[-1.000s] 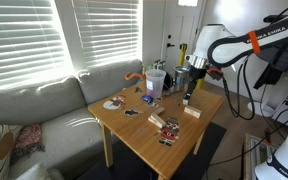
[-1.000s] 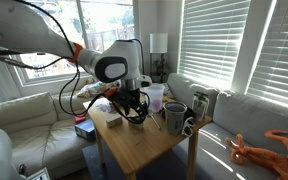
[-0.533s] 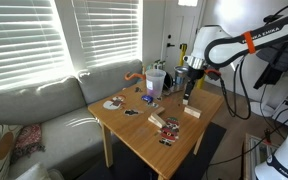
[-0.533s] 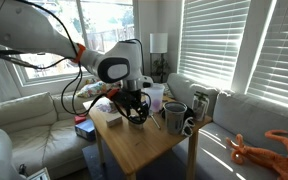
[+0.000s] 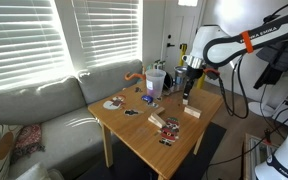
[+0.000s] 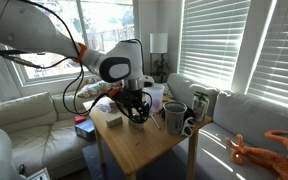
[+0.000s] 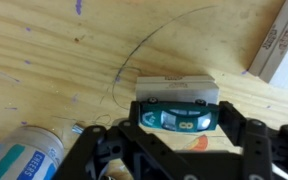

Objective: Put the toy car on the table, then move the right wooden blocks in line with the middle blocks and put the toy car on the wooden blocks

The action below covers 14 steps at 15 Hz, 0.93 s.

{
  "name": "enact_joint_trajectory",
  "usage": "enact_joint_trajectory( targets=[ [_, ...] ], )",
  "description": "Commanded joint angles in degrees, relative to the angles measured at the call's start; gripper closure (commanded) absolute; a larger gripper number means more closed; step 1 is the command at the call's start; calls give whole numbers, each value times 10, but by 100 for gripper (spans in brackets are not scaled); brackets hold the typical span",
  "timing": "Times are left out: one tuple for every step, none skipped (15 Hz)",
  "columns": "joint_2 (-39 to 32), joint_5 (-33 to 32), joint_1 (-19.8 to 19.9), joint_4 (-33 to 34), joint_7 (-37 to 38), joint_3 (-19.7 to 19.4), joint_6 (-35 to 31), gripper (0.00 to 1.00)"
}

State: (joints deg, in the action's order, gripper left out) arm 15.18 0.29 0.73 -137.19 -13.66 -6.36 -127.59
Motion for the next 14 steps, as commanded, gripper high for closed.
enact_joint_trajectory(
  targets=[
    [8, -5, 6, 4, 2, 6, 18, 47],
    [19, -13, 8, -1, 5, 7, 21, 47],
    [33, -26, 11, -8, 10, 10, 24, 47],
    [43, -35, 14, -14, 13, 11, 26, 47],
    [55, -48, 18, -22, 17, 13, 29, 47],
    [65, -60, 22, -28, 20, 13, 32, 47],
    [74, -72, 26, -36, 22, 12, 36, 47],
    [81, -83, 31, -45, 21, 10, 37, 47],
    [88, -91, 35, -53, 18, 7, 37, 47],
    [91, -98, 39, -64, 6, 1, 29, 47],
    [92, -99, 44, -72, 2, -5, 21, 47],
    [91, -101, 48, -83, -4, -12, 6, 47],
    [90, -100, 52, -90, -7, -17, -6, 47],
    [84, -100, 55, -97, -8, -21, -21, 47]
  ],
)
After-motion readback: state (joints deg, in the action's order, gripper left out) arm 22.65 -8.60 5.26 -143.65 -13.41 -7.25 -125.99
